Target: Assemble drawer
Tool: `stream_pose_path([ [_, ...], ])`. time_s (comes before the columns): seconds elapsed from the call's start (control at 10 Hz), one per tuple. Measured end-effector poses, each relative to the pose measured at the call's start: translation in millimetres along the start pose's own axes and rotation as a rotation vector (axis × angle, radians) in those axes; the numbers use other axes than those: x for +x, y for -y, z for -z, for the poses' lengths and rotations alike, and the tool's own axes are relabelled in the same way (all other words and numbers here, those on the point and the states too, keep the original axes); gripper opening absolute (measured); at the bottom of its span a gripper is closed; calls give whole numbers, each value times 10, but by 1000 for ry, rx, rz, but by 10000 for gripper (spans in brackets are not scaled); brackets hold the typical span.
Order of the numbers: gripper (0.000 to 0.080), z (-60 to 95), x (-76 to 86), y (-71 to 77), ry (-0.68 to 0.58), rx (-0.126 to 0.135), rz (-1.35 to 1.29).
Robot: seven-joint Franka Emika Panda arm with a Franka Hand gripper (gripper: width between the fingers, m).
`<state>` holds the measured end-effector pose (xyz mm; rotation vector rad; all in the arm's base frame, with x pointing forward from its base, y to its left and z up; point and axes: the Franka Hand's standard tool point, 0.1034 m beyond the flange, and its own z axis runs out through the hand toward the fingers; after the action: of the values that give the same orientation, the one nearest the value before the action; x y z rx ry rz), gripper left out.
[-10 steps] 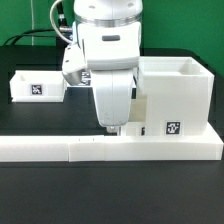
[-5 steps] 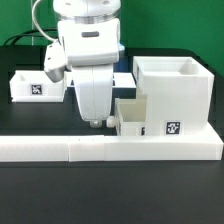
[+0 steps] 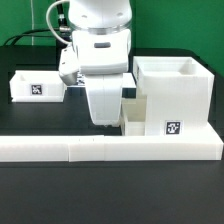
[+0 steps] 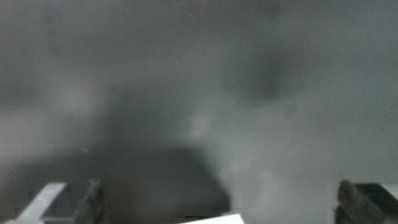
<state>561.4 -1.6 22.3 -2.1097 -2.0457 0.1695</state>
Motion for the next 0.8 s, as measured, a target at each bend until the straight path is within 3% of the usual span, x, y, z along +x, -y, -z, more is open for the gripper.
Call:
stream_pose_path([
  [0.2, 649, 21, 143, -29, 1, -3, -18],
  [0.4, 649, 42, 174, -49, 8, -1, -41],
  [0.5, 649, 41, 140, -66, 6, -3, -17],
  [0.8, 649, 71, -268, -98, -1, -2, 115],
])
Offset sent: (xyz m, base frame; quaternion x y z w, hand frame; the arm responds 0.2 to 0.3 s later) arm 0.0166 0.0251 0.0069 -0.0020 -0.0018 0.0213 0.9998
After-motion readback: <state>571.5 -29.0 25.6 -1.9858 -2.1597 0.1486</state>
